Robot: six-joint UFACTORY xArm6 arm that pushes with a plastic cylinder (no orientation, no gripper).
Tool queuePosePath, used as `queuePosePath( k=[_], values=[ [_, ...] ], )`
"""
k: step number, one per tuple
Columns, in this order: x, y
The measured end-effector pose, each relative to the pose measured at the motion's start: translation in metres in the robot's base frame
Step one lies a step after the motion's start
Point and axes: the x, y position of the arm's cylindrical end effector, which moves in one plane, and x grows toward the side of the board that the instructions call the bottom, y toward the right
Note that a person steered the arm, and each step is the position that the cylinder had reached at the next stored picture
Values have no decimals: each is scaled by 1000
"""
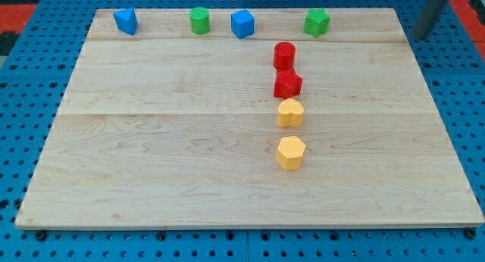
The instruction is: Place yellow heart to the top left of yellow hexagon
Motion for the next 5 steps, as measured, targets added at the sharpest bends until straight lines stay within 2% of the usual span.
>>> queuePosePath(
  k=[1,2,3,4,5],
  values=[
    [-67,-49],
    [-43,-95],
    [40,-47],
    [115,-125],
    [150,-174]
  ],
)
